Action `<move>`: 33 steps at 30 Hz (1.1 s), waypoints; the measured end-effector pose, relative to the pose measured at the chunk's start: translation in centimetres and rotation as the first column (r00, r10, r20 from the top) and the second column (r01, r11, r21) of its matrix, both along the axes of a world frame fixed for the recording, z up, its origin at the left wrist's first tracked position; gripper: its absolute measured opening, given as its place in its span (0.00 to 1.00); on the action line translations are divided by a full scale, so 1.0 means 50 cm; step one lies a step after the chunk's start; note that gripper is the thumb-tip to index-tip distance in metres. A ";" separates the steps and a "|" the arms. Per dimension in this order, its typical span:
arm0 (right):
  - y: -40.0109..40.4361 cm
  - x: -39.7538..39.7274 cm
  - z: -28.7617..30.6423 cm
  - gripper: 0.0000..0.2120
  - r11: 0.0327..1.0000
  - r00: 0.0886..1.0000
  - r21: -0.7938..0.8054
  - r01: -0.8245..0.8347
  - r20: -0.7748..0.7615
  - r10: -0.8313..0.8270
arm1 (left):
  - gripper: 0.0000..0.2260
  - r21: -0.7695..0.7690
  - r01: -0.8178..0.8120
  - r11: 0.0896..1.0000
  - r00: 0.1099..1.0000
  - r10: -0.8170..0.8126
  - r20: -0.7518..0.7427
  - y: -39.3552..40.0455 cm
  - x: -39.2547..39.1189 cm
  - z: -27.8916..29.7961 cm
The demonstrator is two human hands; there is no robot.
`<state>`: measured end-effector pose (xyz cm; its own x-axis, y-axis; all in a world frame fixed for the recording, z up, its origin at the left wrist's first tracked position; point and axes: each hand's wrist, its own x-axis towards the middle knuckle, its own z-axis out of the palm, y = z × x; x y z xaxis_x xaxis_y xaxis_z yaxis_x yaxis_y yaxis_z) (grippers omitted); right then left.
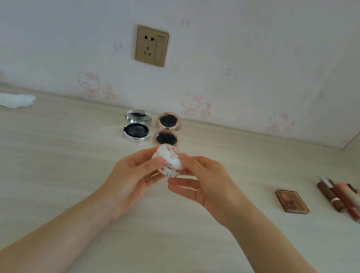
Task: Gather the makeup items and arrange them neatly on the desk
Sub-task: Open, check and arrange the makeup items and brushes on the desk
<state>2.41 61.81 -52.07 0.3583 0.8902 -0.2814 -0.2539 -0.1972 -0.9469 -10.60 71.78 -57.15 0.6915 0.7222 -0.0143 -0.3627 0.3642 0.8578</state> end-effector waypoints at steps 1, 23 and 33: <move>0.000 -0.001 -0.002 0.15 0.999 0.993 -0.033 0.007 0.115 -0.003 | 0.18 -0.007 0.004 1.000 1.000 -0.004 0.006 0.000 -0.001 -0.001; -0.010 -0.012 -0.034 0.23 0.983 0.414 0.091 -0.157 0.910 -0.018 | 0.17 -0.048 0.063 0.997 0.995 -0.066 -0.069 -0.012 0.000 -0.013; -0.010 0.009 -0.004 0.21 0.988 0.550 0.082 -0.130 0.835 0.003 | 0.18 -0.037 0.055 0.998 0.998 -0.056 -0.034 -0.012 0.000 -0.007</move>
<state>2.84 61.32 -52.28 0.3131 0.9241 0.2191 0.6674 -0.0499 -0.7430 -10.62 71.16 -57.52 0.7291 0.6813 -0.0645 -0.3113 0.4141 0.8554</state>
